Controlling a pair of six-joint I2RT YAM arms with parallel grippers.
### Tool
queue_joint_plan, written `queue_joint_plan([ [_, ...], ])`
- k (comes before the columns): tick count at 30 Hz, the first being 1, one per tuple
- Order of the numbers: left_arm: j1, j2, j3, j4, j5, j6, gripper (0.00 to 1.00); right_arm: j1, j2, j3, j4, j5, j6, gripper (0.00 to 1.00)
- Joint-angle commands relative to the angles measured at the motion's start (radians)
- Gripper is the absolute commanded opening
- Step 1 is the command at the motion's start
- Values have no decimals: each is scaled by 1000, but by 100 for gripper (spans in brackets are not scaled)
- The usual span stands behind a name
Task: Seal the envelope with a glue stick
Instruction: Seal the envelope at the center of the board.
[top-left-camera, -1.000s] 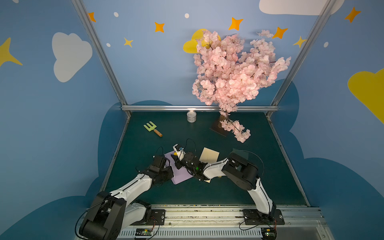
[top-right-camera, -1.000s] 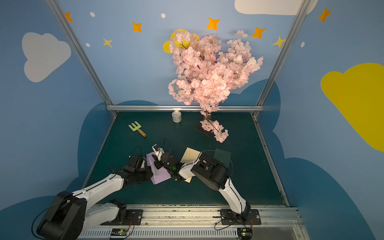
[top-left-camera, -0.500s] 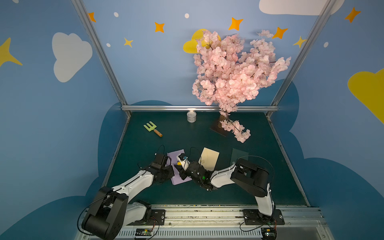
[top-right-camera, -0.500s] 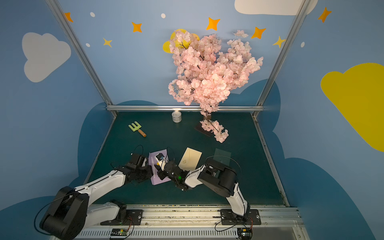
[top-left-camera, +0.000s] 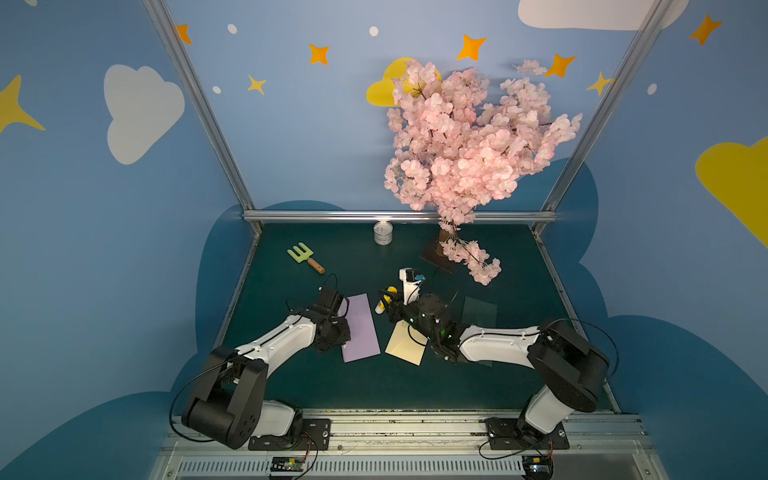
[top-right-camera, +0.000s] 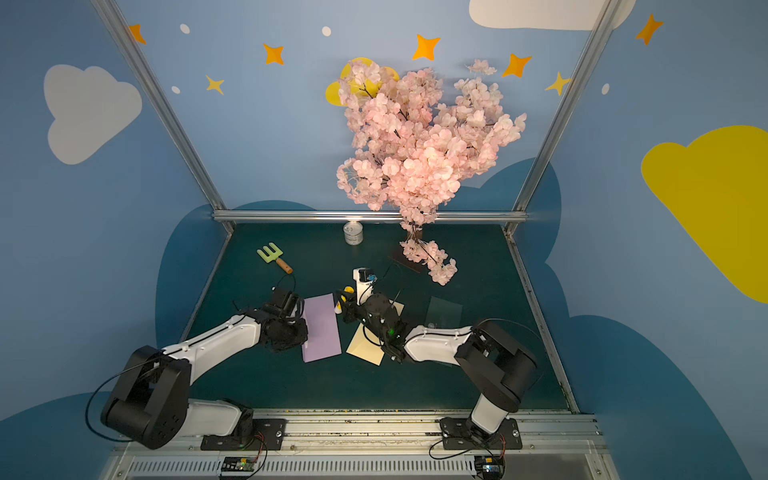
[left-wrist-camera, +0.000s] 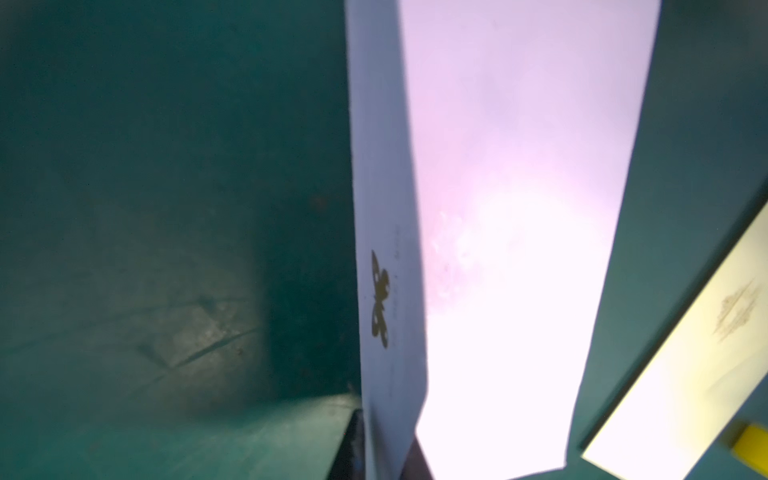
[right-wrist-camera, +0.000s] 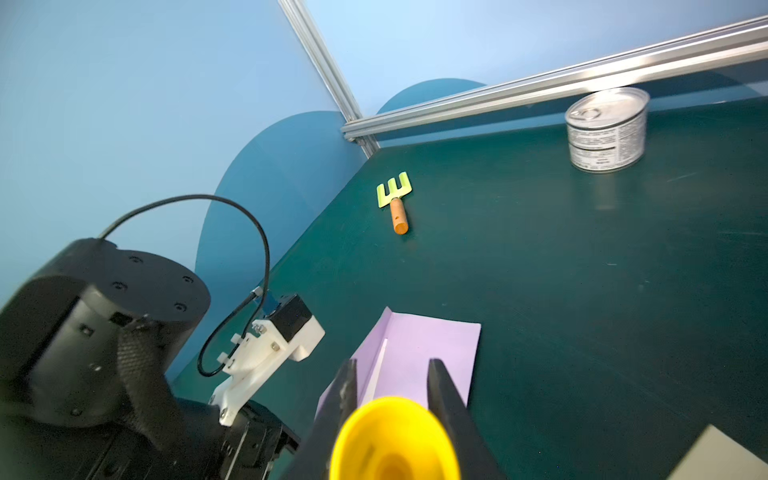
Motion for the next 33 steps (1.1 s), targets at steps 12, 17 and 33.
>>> queue_joint_plan([
  [12,36,-281,31,-61,37,-93,82,-47,-208,-183,-83,34,-8,0],
  [17,172,-365,-21,-14,111,-180,49,-67,-238,-208,-95,38,5,0],
  [33,238,-19,-48,301,345,-199,10,-112,-303,-232,-175,38,16,0],
])
